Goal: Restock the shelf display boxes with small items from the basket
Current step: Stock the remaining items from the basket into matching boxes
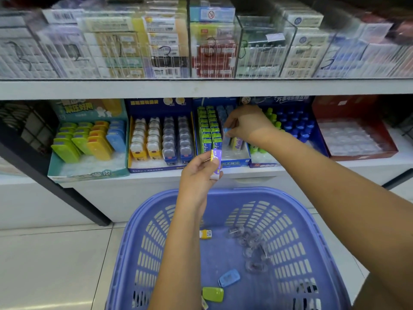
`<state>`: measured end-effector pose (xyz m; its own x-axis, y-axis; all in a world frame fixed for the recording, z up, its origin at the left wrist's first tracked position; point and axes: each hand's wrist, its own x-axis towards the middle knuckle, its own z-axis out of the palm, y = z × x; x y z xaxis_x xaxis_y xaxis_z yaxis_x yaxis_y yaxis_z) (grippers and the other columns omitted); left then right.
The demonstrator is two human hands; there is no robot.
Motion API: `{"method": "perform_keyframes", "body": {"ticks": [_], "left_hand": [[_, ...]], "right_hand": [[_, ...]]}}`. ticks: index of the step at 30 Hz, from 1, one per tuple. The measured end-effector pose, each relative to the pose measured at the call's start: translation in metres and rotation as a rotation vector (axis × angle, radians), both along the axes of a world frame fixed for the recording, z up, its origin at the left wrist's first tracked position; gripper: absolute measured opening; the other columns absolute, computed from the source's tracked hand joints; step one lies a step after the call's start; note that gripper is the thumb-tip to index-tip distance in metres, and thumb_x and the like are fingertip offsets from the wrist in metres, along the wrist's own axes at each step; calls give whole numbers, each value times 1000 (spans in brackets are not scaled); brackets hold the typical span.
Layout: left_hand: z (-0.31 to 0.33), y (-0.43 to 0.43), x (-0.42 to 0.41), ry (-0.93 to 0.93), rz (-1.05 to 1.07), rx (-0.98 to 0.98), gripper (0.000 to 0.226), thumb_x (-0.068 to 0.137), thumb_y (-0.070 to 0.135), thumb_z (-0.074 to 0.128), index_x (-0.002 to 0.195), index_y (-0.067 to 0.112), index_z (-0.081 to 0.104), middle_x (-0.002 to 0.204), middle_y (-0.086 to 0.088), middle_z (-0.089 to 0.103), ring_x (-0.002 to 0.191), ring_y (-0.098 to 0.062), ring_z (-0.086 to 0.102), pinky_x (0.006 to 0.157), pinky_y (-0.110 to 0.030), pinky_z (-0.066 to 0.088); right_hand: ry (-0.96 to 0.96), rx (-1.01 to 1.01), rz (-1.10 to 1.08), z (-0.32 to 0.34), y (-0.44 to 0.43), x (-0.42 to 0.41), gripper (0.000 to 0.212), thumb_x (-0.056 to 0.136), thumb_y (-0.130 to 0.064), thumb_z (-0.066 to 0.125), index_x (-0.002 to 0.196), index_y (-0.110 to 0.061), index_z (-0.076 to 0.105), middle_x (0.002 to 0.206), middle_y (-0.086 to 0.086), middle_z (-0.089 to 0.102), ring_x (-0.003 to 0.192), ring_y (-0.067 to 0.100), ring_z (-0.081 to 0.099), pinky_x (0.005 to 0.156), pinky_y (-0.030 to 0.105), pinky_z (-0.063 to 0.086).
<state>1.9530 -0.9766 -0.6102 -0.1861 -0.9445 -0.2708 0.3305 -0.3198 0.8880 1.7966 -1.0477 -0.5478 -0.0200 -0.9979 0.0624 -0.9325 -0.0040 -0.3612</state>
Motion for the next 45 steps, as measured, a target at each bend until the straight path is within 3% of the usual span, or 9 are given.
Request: {"method": "perform_keyframes", "body": {"ticks": [4,8,12,15,19,24,34,39,45], "left_hand": [[4,2,-1,-12,-16,-19,24,88,4,62,110,12,62,91,0,67,83,-12,62,86,-27,53],[8,6,-2,-47,4,-64,22,88,5,63,102,22,62,92,2,65,84,-8,60,82,-24,49],[10,7,-5,-23,86,-163,17,86,4,65,94,19,63,88,0,67,77,-7,61,69,-17,51],[13,4,-7,-61,122,-242,15,85,9,68,97,17,63,93,-2,69,80,-5,65,71,-15,52],[8,2,-15,-583,61,-486,25,91,19,60,115,15,59,111,3,63,107,-10,58,89,-18,44],[-16,12,-18,-1135,-202,-724,56,92,17,54,144,10,33,150,-4,32,140,-18,20,115,-25,13],[-23,6,-9,-1126,-284,-735,62,93,19,55,148,14,27,154,1,25,143,-14,13,114,-21,8],[-17,7,1,-1040,-368,-706,58,94,19,54,147,15,31,154,1,27,144,-13,16,112,-19,10],[-26,20,39,-836,-222,-560,18,89,9,58,104,17,65,104,-2,68,81,1,59,72,-6,44]], "right_hand": [[177,98,-32,6,-10,12,21,81,-18,71,102,-16,70,115,4,66,104,23,61,92,32,49],[174,83,-2,14,-3,10,29,81,-23,71,108,-15,68,112,4,64,102,21,59,85,24,46],[-557,128,45,16,38,7,20,78,-25,75,90,-11,67,77,3,65,68,13,60,63,23,48],[-727,283,173,17,56,7,14,77,-11,75,87,-9,66,76,8,68,64,11,66,61,18,53],[-652,-31,-24,18,56,-8,21,72,-6,79,87,-9,63,76,11,65,69,27,63,70,35,55],[-379,-238,-110,-1,55,-34,14,78,-15,75,91,-14,69,79,3,66,67,9,60,58,-2,40],[-118,-202,0,-32,43,-30,19,79,-13,73,94,-2,72,95,12,71,87,24,65,79,27,48],[88,-161,38,-27,46,-21,24,87,-16,63,105,-2,70,114,13,60,103,26,57,83,22,38],[25,-114,100,-41,85,11,34,84,-20,65,117,-11,61,116,12,54,101,29,57,87,34,44]]}}
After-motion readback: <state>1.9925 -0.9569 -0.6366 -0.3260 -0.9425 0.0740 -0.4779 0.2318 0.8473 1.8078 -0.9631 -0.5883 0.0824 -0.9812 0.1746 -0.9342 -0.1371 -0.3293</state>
